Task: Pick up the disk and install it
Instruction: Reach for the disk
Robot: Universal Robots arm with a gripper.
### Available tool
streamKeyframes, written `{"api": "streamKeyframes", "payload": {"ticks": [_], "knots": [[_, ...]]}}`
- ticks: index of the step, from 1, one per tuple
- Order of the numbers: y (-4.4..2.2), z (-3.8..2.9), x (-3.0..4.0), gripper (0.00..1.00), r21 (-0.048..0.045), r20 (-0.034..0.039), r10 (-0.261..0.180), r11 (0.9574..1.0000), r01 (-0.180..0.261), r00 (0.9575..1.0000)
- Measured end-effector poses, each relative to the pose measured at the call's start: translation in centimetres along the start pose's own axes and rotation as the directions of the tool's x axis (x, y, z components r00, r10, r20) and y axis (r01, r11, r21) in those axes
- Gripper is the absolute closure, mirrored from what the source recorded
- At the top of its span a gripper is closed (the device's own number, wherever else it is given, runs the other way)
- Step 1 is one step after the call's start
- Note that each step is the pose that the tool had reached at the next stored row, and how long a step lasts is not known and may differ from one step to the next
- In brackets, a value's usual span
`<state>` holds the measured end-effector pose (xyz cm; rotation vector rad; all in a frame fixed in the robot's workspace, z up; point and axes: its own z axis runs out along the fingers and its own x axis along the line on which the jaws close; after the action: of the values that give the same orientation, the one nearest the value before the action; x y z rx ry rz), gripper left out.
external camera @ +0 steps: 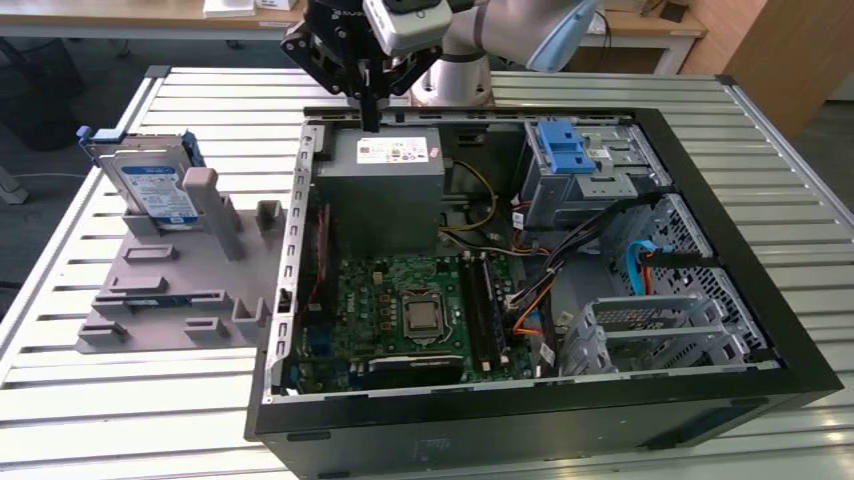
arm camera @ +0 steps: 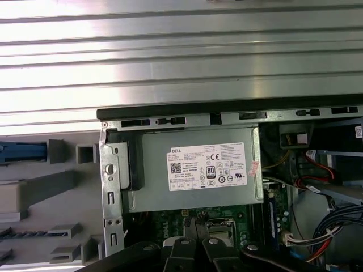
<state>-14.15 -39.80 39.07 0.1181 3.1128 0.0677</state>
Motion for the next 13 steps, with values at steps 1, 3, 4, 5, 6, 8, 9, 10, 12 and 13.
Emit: {"api": "streamKeyframes", "payload": {"ticks": [1, 3, 4, 5, 6, 8, 9, 10, 12, 13], "knots": [[0.0, 0.0, 0.02, 0.89, 0.0, 0.0, 0.0, 1.0, 0.0, 1.0], [-0.01, 0.02, 0.13, 0.89, 0.0, 0.0, 0.0, 1.0, 0.0, 1.0], [-0.01, 0.02, 0.14, 0.89, 0.0, -0.0001, 0.0, 1.0, 0.0, 1.0], [-0.01, 0.02, 0.15, 0.89, 0.0, 0.0, 0.0, 1.0, 0.0, 1.0], [-0.01, 0.02, 0.17, 0.89, 0.0, -0.0001, 0.0, 1.0, 0.0, 1.0], [-0.02, 0.03, 0.22, 0.89, 0.0, -0.0001, 0.0, 1.0, 0.0, 1.0], [-0.02, 0.03, 0.25, 0.89, 0.0, 0.0, 0.0, 1.0, 0.0, 1.0], [-0.02, 0.03, 0.29, 0.89, 0.0, 0.0, 0.0, 1.0, 0.0, 1.0], [0.0, 0.03, 0.42, 0.89, 0.0, 0.0, 0.0, 1.0, 0.0, 1.0], [0.0, 0.02, 0.49, 0.89, 0.0, 0.0, 0.0, 1.0, 0.0, 1.0]]}}
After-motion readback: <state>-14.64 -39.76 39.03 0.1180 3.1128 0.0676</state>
